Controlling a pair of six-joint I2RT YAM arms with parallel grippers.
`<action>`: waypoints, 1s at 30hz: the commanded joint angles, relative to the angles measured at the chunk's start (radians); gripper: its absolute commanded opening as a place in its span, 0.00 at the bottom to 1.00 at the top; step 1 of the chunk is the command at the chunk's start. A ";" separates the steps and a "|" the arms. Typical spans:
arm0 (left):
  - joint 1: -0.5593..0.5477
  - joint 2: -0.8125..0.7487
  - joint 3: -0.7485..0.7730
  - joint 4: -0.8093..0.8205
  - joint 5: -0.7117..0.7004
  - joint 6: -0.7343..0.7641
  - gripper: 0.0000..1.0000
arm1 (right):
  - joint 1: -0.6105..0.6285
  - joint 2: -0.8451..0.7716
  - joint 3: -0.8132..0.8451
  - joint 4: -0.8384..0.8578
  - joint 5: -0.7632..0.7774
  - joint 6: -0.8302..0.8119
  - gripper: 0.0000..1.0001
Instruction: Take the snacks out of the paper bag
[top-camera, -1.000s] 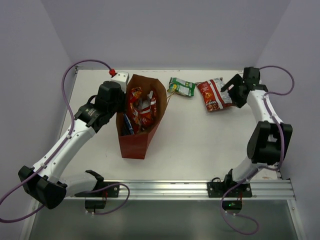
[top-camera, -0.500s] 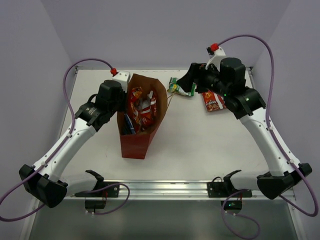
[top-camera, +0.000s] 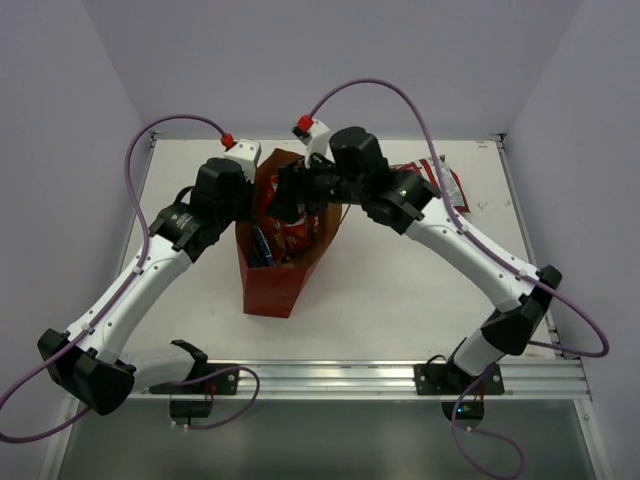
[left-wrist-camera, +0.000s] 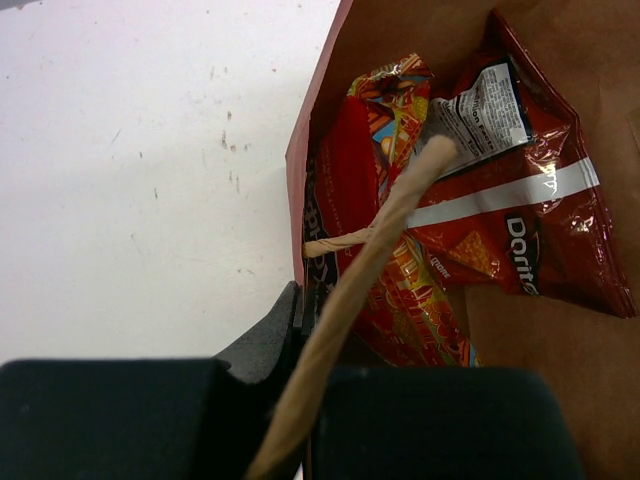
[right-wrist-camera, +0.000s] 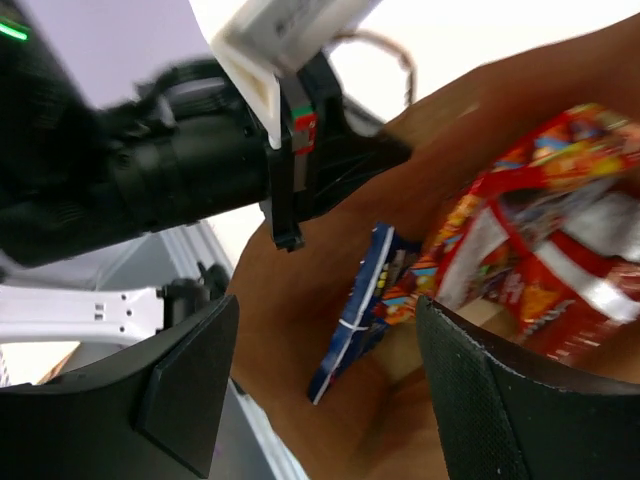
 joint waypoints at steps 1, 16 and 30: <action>-0.008 -0.016 0.065 0.130 0.017 0.019 0.00 | 0.054 0.069 0.055 -0.037 -0.048 0.018 0.72; -0.006 -0.018 0.054 0.122 0.005 -0.007 0.00 | 0.126 0.216 -0.037 0.006 -0.068 0.013 0.59; -0.008 -0.027 0.051 0.119 -0.013 -0.044 0.00 | 0.126 0.183 -0.201 0.156 -0.040 0.068 0.60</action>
